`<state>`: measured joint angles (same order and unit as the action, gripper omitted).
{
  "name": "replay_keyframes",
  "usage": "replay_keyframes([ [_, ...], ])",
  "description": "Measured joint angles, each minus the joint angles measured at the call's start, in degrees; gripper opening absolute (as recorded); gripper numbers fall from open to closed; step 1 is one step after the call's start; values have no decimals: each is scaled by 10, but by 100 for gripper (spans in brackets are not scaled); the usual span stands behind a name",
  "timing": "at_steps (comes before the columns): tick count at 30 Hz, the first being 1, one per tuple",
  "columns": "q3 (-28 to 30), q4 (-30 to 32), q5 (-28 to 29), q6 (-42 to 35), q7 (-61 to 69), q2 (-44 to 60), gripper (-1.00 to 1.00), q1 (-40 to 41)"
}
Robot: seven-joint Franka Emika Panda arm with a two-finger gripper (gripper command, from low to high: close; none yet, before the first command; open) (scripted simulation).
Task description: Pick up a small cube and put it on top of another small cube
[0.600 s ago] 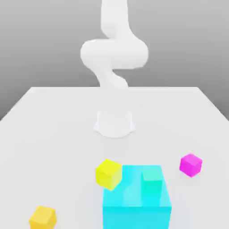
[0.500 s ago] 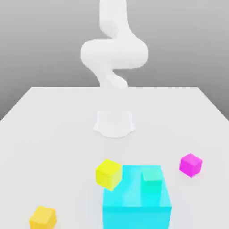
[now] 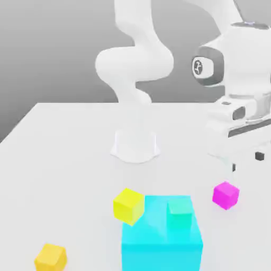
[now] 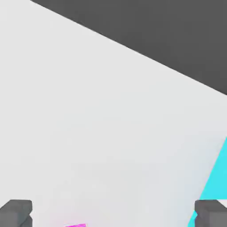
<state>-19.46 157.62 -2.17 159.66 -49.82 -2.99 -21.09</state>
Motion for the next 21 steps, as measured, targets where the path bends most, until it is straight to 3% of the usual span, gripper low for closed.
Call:
replay_keyframes([
  [3, 4, 22, 67, 43, -54, 66, 0, -22],
  [8, 104, 6, 176, 123, -135, 171, 0, -100],
  [9, 124, 2, 189, 138, -146, 190, -100, -117],
  [17, 116, 4, 187, 132, -144, 182, -100, -110],
  [21, 60, 21, 101, 73, -80, 105, -100, -74],
])
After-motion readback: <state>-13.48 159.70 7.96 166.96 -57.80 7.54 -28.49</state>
